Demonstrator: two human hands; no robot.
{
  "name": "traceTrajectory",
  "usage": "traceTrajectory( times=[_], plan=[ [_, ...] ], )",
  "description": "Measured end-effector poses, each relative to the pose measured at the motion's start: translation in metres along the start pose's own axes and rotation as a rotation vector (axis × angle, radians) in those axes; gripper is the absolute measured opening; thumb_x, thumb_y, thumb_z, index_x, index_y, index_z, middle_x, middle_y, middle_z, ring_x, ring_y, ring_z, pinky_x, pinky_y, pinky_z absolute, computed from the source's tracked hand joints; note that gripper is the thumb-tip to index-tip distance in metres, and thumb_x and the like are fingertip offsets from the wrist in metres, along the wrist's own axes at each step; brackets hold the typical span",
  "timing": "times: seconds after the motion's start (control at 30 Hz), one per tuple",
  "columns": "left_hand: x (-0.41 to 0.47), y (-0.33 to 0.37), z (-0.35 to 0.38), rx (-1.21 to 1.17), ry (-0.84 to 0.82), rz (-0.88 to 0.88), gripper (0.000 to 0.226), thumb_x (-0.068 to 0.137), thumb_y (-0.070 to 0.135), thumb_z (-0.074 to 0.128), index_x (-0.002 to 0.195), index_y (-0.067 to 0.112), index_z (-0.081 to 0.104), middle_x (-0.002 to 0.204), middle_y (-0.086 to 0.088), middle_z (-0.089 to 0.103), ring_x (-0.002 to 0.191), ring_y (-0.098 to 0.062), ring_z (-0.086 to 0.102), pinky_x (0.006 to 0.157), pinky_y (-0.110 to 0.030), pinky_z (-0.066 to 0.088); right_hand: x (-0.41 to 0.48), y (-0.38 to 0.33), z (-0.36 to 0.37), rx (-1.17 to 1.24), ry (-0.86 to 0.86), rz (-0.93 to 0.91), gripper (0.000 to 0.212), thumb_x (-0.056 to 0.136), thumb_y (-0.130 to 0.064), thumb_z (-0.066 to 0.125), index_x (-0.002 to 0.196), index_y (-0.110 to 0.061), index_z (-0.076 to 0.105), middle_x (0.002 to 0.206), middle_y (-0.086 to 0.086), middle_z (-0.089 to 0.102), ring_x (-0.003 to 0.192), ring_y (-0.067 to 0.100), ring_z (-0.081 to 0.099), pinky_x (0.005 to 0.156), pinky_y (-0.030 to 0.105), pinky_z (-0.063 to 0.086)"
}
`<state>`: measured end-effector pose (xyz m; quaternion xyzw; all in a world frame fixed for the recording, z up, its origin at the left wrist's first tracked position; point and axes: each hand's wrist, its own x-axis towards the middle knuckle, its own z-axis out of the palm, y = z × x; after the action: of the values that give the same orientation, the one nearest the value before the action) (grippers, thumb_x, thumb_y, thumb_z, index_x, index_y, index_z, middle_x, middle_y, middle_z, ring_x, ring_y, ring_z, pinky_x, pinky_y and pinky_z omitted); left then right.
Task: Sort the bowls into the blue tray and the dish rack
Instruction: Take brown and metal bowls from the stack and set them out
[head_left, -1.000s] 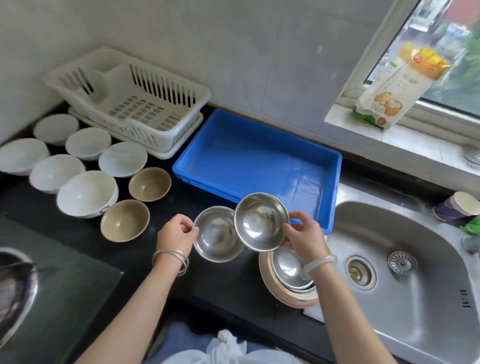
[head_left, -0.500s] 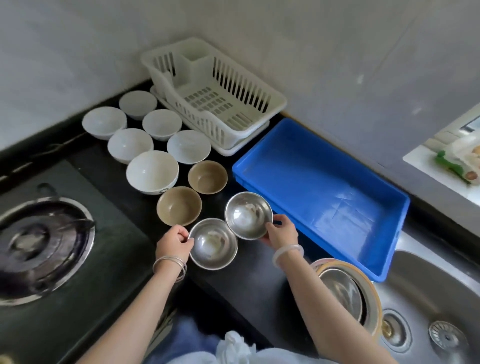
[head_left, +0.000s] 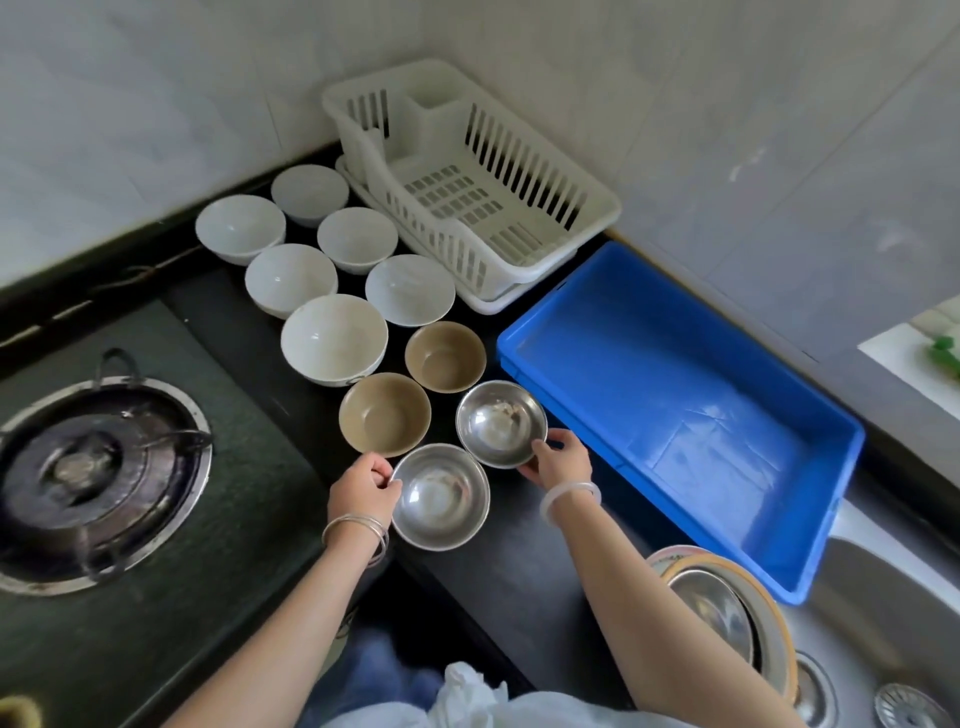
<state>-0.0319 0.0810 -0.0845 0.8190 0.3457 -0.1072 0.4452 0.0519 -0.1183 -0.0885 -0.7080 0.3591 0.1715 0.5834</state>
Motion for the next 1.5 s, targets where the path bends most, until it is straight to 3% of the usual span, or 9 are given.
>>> traceTrajectory(
  times=[0.13, 0.33, 0.63, 0.77, 0.93, 1.03, 1.1, 1.33, 1.5],
  plan=[
    [-0.002, -0.004, 0.004, -0.047, 0.086, -0.002, 0.006, 0.082, 0.012, 0.062, 0.078, 0.014, 0.058, 0.071, 0.003, 0.06, 0.074, -0.021, 0.056, 0.068, -0.029, 0.042, 0.004, 0.003, 0.003, 0.028, -0.011, 0.011, 0.013, 0.09, -0.01, 0.056, 0.101, -0.017, 0.055, 0.108, 0.011, 0.062, 0.095, 0.025, 0.065, 0.059, 0.026, 0.058],
    [-0.002, -0.004, 0.01, -0.075, 0.157, -0.005, 0.005, 0.083, 0.014, 0.062, 0.079, 0.013, 0.06, 0.071, 0.001, 0.062, 0.073, -0.022, 0.057, 0.067, -0.031, 0.044, 0.009, 0.012, 0.002, 0.048, -0.056, 0.004, 0.018, 0.091, -0.012, 0.055, 0.109, -0.015, 0.055, 0.106, 0.012, 0.066, 0.086, 0.02, 0.069, 0.076, 0.034, 0.058],
    [-0.003, -0.002, 0.011, -0.063, 0.163, -0.003, 0.002, 0.084, 0.013, 0.06, 0.083, 0.012, 0.06, 0.076, -0.003, 0.064, 0.077, -0.026, 0.059, 0.066, -0.031, 0.043, 0.001, 0.013, -0.003, 0.073, -0.105, -0.004, 0.024, 0.094, -0.017, 0.052, 0.117, -0.015, 0.055, 0.107, 0.01, 0.066, 0.085, 0.02, 0.069, 0.073, 0.032, 0.058],
    [-0.007, -0.001, 0.005, -0.012, 0.011, -0.023, 0.019, 0.084, 0.014, 0.06, 0.102, 0.012, 0.06, 0.097, -0.006, 0.067, 0.085, -0.024, 0.058, 0.072, -0.03, 0.042, -0.005, 0.011, -0.009, 0.045, -0.116, -0.018, 0.027, 0.094, -0.02, 0.051, 0.12, -0.015, 0.055, 0.106, 0.008, 0.067, 0.085, 0.019, 0.069, 0.076, 0.032, 0.058],
    [-0.016, 0.008, -0.009, 0.182, -0.052, 0.059, 0.041, 0.087, 0.017, 0.056, 0.127, 0.014, 0.051, 0.128, -0.005, 0.059, 0.114, -0.026, 0.056, 0.087, -0.033, 0.043, -0.021, 0.012, -0.032, -0.116, -0.101, -0.153, 0.031, 0.095, -0.024, 0.048, 0.126, -0.02, 0.052, 0.112, 0.0, 0.062, 0.089, 0.012, 0.064, 0.08, 0.029, 0.055],
    [-0.025, 0.022, -0.008, 0.317, 0.013, 0.175, 0.035, 0.086, 0.016, 0.055, 0.121, 0.015, 0.056, 0.12, -0.009, 0.061, 0.108, -0.03, 0.057, 0.087, -0.037, 0.047, -0.036, 0.018, -0.064, -0.24, -0.003, -0.314, 0.023, 0.094, -0.024, 0.049, 0.115, -0.023, 0.059, 0.105, -0.002, 0.066, 0.084, 0.009, 0.064, 0.067, 0.017, 0.047],
    [-0.033, 0.037, 0.004, 0.297, -0.018, 0.244, 0.03, 0.085, 0.016, 0.056, 0.115, 0.016, 0.059, 0.116, -0.008, 0.063, 0.104, -0.029, 0.058, 0.087, -0.036, 0.048, -0.045, 0.026, -0.092, -0.306, 0.103, -0.364, 0.018, 0.092, -0.022, 0.051, 0.106, -0.023, 0.062, 0.098, -0.001, 0.07, 0.081, 0.014, 0.063, 0.062, 0.02, 0.042],
    [-0.093, 0.08, 0.101, 0.298, -0.436, 0.521, 0.026, 0.087, 0.022, 0.058, 0.113, 0.019, 0.059, 0.114, 0.002, 0.064, 0.099, -0.014, 0.06, 0.09, -0.029, 0.048, -0.081, 0.083, -0.199, -0.544, 0.573, -0.349, 0.011, 0.083, -0.012, 0.061, 0.092, -0.015, 0.067, 0.085, 0.008, 0.069, 0.08, 0.031, 0.062, 0.064, 0.027, 0.034],
    [-0.132, 0.099, 0.161, 0.358, -0.582, 0.577, 0.042, 0.082, 0.034, 0.064, 0.12, 0.02, 0.054, 0.114, 0.002, 0.062, 0.104, -0.016, 0.059, 0.087, -0.028, 0.046, -0.093, 0.126, -0.237, -0.501, 0.679, -0.218, 0.025, 0.074, -0.011, 0.072, 0.098, -0.007, 0.062, 0.092, 0.016, 0.06, 0.086, 0.033, 0.056, 0.076, 0.034, 0.04]
  ],
)
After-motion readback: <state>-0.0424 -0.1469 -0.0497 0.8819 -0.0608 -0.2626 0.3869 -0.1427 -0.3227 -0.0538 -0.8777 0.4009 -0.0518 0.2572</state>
